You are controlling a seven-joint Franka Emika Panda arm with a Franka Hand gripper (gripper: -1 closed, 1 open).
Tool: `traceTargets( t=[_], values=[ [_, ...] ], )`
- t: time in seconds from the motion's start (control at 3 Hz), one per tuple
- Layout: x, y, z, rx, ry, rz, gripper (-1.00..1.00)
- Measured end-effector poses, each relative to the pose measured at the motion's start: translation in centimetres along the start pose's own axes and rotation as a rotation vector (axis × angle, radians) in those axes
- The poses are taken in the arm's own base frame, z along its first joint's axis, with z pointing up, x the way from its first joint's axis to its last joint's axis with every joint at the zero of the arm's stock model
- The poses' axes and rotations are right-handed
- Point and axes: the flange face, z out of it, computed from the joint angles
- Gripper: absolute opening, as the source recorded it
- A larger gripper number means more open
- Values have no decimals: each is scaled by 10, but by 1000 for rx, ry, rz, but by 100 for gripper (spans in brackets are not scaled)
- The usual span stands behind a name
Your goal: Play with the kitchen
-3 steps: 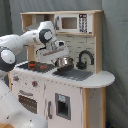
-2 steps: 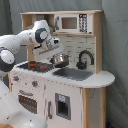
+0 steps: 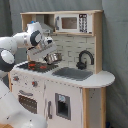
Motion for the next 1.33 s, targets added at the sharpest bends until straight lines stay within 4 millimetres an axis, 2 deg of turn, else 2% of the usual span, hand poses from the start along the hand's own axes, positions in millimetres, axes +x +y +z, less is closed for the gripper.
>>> traceTargets(
  t=[0.33, 0.67, 1.33],
  values=[
    [2, -46, -9, 44, 74, -60, -100],
    [5, -81, -8, 85, 123, -107, -100],
    [21, -110, 2, 132, 175, -144, -100]
  ],
)
